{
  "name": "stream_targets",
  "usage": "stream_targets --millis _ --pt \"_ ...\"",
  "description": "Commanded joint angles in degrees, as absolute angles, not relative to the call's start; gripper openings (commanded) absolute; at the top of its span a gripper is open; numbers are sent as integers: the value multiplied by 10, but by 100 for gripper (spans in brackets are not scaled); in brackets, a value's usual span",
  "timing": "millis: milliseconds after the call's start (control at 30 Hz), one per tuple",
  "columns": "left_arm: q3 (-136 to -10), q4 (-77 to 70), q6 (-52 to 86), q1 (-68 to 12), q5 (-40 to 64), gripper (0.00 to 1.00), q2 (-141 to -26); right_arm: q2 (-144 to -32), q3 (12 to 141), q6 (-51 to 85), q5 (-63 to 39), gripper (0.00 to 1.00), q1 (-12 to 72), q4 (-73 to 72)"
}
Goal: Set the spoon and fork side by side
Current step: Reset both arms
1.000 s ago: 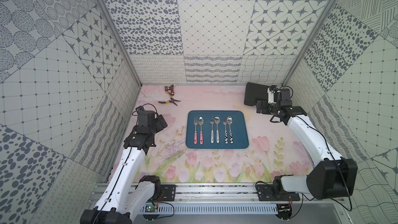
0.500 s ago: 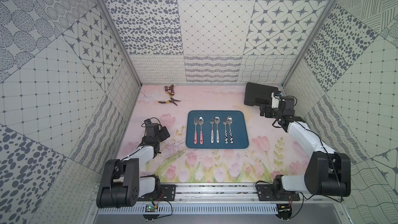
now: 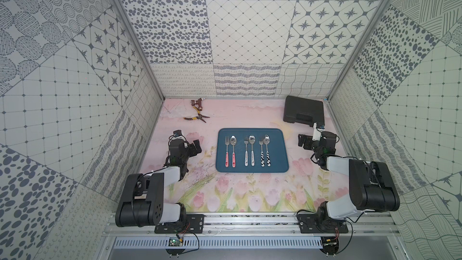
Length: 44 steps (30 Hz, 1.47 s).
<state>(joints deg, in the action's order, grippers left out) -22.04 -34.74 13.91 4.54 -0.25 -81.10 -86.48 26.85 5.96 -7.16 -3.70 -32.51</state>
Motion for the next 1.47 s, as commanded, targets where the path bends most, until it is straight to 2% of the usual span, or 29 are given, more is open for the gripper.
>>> stream_targets --millis 0,67,133,200,233,267,300,367,400,467,1433 --pt "-220 -464 94 45 39 99 -841 -875 208 29 -51 97 -11 -515" --pt "-233 -440 83 41 62 99 -847 -897 189 26 -50 97 -7 -585" --pt "-234 -450 67 29 65 99 -860 -884 227 2 -77 97 0 -485" --pt "-211 -541 39 7 45 99 -905 -893 230 6 -57 97 5 -496" --pt "-218 -536 34 6 46 99 -907 -891 232 5 -55 97 6 -489" --pt "-243 -449 45 -1 18 99 -891 -890 234 5 -55 97 6 -485" --pt "-233 -502 27 -17 -10 99 -909 -890 234 6 -53 97 6 -485" --pt "-242 -460 34 -17 -11 99 -896 -890 236 11 -41 97 6 -481" --pt "-234 -502 26 -18 -11 99 -908 -890 237 14 -35 96 6 -479" --pt "-242 -465 33 -18 -9 99 -898 -890 237 14 -33 97 6 -479" --pt "-241 -473 33 -15 -4 99 -900 -889 237 14 -33 97 6 -477"
